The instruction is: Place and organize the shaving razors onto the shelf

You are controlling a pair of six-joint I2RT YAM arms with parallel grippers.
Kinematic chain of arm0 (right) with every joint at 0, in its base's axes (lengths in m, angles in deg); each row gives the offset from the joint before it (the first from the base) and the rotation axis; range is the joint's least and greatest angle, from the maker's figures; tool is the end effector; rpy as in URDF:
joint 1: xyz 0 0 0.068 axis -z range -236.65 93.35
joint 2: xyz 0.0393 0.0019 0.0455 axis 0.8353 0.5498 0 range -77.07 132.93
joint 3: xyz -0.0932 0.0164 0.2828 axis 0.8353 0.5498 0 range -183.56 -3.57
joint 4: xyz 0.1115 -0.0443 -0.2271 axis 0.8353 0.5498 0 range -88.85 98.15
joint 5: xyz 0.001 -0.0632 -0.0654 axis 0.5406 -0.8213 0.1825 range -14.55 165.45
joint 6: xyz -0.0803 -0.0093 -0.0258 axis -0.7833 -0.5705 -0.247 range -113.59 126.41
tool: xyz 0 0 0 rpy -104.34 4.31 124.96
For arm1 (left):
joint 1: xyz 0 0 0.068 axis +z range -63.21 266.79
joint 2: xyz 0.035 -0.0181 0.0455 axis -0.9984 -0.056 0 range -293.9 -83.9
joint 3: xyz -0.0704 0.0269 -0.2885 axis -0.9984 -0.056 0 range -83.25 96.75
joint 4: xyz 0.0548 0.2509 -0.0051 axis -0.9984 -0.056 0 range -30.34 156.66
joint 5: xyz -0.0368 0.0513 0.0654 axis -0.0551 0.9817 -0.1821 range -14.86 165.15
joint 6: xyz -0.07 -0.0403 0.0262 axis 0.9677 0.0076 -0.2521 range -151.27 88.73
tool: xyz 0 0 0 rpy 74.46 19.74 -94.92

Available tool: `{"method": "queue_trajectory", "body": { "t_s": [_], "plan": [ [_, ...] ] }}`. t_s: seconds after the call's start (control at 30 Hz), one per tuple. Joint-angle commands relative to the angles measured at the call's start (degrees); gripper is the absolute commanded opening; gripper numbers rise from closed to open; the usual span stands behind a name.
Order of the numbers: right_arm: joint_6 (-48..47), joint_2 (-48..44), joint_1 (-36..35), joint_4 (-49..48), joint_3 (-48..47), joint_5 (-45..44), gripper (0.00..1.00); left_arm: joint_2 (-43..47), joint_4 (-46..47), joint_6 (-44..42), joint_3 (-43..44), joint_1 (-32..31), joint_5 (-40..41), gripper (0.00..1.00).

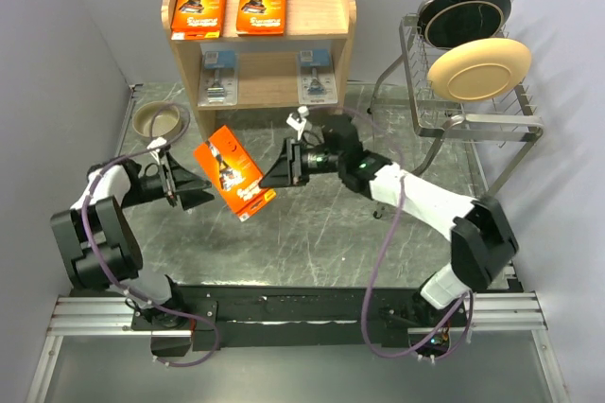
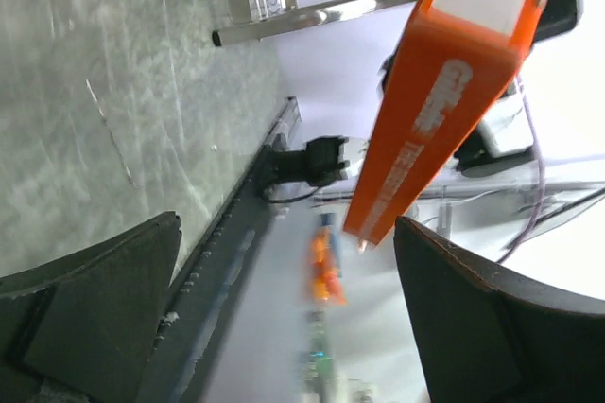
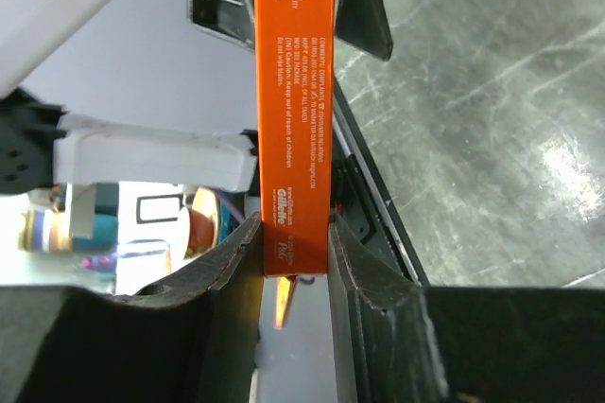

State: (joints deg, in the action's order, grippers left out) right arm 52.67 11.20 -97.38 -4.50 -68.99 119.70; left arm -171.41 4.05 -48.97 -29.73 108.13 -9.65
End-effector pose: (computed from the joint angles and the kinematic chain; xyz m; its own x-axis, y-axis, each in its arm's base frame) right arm 0.2522 0.2857 0.3280 -0.8576 -0.0556 -0.5114 -0.5105 0.2139 0.8328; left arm 0.2420 0.0148 0.2386 -0.9239 -0.3314 -0.1912 0.1482 0.1507 -0.9774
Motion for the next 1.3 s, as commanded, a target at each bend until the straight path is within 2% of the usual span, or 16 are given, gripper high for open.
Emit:
{"method": "queue_trajectory", "body": {
  "t_s": [0.0, 0.07, 0.23, 0.3, 0.37, 0.4, 0.43, 0.47, 0.53, 0.57, 0.6, 0.63, 0.73, 0.83, 1.13, 1.27],
  "plan": [
    [-9.78, -6.44, 2.14, 6.69, -7.77, 4.53, 0.04, 2.16, -16.14, -20.98, 8.24, -0.68, -6.55, 1.00],
    [-11.62, -7.50, 3.90, 8.89, -11.97, 4.44, 0.03, 3.47, -15.97, -21.85, 10.46, -1.65, -4.86, 1.00],
    [-12.60, -5.40, 8.73, 13.55, -24.99, 0.49, 0.01, 9.89, -14.22, -25.37, 19.33, -7.09, 5.85, 0.99],
    [-11.20, -4.16, 11.19, 13.91, -31.23, -0.91, 0.01, 13.82, -9.58, -21.44, 20.92, -8.24, 9.36, 0.99],
    [-9.10, -2.67, 13.21, 13.21, -35.71, -2.58, 0.00, 17.61, 3.94, -10.56, 19.45, -10.17, 14.81, 1.00],
    [-8.13, -2.23, 13.83, 13.03, -36.78, -3.46, 0.00, 22.42, 10.86, -5.73, 18.13, -10.62, 17.10, 1.00],
    [-6.98, -1.53, 14.62, 13.03, -37.57, -5.99, 0.00, 24.99, 17.37, 3.97, 16.46, -12.36, 22.60, 0.99],
    [-4.45, -1.17, 15.24, 12.95, -38.71, -6.97, 0.00, 27.62, 30.22, 7.64, 13.05, -13.51, 25.18, 1.00],
    [-1.89, 0.14, 17.43, 12.77, -39.60, -8.91, 0.00, 34.66, 39.98, 13.35, 9.78, -17.45, 27.74, 0.99],
    [0.21, 0.67, 18.05, 12.68, -40.38, -10.14, 0.00, 36.42, 49.33, 15.47, 7.07, -19.13, 31.49, 0.99],
    [1.10, 1.37, 19.27, 12.86, -41.00, -10.58, 0.00, 37.66, 50.29, 16.63, 7.21, -20.80, 33.27, 0.99],
    [2.07, 2.86, 19.89, 12.86, -42.57, -10.76, 0.00, 36.54, 48.74, 13.77, 8.69, -25.60, 33.64, 0.99],
    [4.97, 5.76, 22.00, 12.86, -45.74, -11.81, 0.00, 31.00, 42.66, 9.88, 15.82, -33.79, 38.02, 0.99],
    [7.00, 8.31, 23.67, 12.86, -48.29, -12.96, 0.00, 28.19, 42.14, 8.64, 18.98, -38.20, 40.93, 1.00],
    [10.51, 10.70, 26.58, 14.00, -49.89, -13.93, 0.00, 24.75, 40.55, 5.30, 20.93, -47.87, 48.83, 0.99],
    [11.57, 9.56, 26.93, 14.18, -48.48, -14.19, 0.00, 23.44, 42.21, 6.00, 20.58, -49.91, 50.17, 1.00]
  ]
}}
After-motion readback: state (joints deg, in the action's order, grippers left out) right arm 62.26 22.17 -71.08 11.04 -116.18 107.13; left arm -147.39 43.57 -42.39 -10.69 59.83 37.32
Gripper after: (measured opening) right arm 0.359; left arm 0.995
